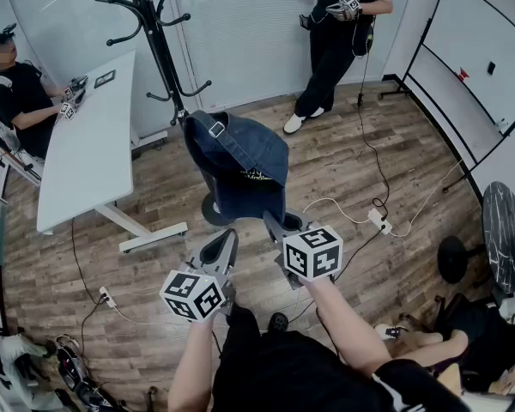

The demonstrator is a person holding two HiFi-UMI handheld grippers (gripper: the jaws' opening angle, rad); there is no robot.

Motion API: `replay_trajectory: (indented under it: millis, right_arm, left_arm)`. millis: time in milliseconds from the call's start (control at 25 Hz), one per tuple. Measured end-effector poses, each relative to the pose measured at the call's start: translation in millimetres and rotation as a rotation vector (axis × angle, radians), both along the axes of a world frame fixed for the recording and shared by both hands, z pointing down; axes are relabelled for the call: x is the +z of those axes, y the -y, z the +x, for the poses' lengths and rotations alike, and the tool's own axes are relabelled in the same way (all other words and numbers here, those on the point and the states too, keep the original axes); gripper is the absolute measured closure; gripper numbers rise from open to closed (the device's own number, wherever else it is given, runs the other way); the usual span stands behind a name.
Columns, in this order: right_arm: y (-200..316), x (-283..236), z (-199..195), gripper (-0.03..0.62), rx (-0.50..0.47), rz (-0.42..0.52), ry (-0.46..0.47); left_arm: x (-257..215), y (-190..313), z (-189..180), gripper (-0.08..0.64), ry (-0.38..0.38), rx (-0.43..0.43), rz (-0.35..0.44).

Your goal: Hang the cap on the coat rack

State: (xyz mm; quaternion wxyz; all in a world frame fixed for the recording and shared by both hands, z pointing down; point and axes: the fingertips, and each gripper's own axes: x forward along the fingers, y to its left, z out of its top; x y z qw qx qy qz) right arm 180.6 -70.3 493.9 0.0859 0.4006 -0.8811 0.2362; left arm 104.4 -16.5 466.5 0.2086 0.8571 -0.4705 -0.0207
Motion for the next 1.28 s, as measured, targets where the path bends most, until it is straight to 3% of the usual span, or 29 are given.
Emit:
replay_trajectory:
  millis: [160,480,680,920,1280]
  right_arm:
    - [-8.9,-2.2,8.5,0.549,-0.008,0.013,-0.003]
    - [-17.2,-10.5,11.8,0.549,-0.002,0.036,0.01]
    - [-20.6,-15.6,3.5,0.55,-0.025,0.014,0.099]
    - [-20.7,-11.3,-6.6,0.549,-0.046,-0.008,0.121]
    - [1.7,-10.3,-51.0,0.549,-0.064,-0.018,0.108]
  left_arm:
    - [-6.8,-7.0,11.2,0.546,-0.038,0.017,0.017]
    - [-8.9,-10.5,12.6,0.546,-0.009,0.014,0.015]
    - [-8.0,-14.4,8.7,0.546,-0.001,0.011,0.003]
    - [-10.0,-22.6,-4.5,0.546,0.018,-0.016,-0.005]
    - [-10.6,-0.1,-56.6,0.546,-0.032,-0.066,0.014]
